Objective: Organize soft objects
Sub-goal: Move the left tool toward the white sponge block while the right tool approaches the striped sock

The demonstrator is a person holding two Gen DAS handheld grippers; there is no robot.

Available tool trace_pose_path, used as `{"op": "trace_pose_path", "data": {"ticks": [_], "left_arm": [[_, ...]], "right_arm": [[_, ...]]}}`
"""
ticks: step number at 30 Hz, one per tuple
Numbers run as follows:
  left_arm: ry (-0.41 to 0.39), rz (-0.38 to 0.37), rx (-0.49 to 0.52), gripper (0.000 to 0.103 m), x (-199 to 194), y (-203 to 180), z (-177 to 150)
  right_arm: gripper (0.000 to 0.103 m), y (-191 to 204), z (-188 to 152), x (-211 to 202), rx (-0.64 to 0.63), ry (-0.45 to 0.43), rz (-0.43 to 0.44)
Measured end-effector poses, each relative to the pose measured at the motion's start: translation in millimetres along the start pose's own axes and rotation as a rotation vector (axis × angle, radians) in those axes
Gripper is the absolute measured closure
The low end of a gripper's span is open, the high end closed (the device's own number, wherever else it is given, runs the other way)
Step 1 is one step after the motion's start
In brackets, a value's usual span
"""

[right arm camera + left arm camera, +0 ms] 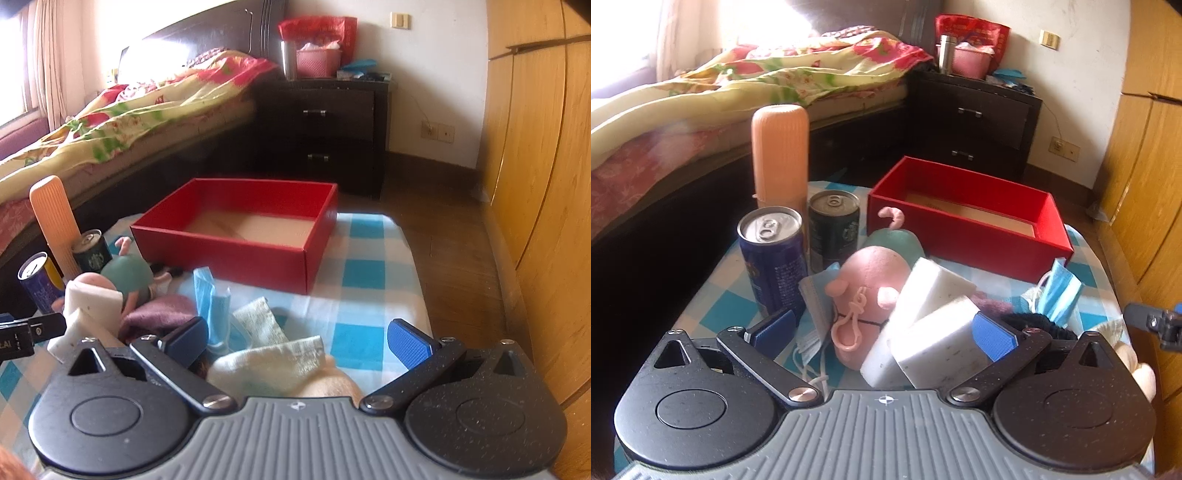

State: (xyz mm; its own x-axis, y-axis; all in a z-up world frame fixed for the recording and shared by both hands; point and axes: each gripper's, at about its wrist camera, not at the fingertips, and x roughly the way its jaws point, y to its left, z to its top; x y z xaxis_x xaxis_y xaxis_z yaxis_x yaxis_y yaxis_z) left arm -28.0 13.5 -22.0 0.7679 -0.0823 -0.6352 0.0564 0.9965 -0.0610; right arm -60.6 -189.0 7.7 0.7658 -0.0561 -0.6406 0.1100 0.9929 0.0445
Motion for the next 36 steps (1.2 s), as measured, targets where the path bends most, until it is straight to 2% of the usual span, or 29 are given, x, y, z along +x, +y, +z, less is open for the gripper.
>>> {"op": "trace_pose_path", "data": {"ticks": [3, 5, 13, 15, 21, 26, 31, 34, 36], "left_arm": [[0.021, -0.039, 0.091, 0.006, 3, -9, -6], [0.056, -0.004, 0.136, 0.006, 6, -16, -9], [0.069, -0.031, 0.187, 0.007, 16, -27, -19], [0.056, -0.023, 0.163, 0.007, 19, -26, -20], [0.077, 0.022, -0.01, 0.006, 36, -21, -20], [0.011, 0.056, -0.082, 0.006, 33, -36, -17], [0.092, 0.1, -0.17, 0.006, 54, -38, -21], [0.091, 0.119, -0.233, 0.016, 57, -29, -26], [0.09, 0.1, -0.234, 0.026, 55, -25, -26]], "right_arm": [[0.019, -9, -3, -2, -0.003, 0.002, -0.008], [0.019, -17, -4, -1, 0.013, 0.014, -0.01], [0.019, -24, -6, 5, 0.017, 0.046, 0.01], [0.019, -22, -6, 4, 0.009, 0.043, 0.018], [0.019, -14, -7, 6, -0.018, 0.052, 0.051], [0.019, -15, -5, 3, -0.022, 0.046, 0.079], [0.019, -21, -3, 0, 0.005, 0.05, 0.102], [0.019, -22, -1, -3, 0.013, 0.045, 0.122], [0.019, -20, 0, -4, 0.008, 0.038, 0.128]]}}
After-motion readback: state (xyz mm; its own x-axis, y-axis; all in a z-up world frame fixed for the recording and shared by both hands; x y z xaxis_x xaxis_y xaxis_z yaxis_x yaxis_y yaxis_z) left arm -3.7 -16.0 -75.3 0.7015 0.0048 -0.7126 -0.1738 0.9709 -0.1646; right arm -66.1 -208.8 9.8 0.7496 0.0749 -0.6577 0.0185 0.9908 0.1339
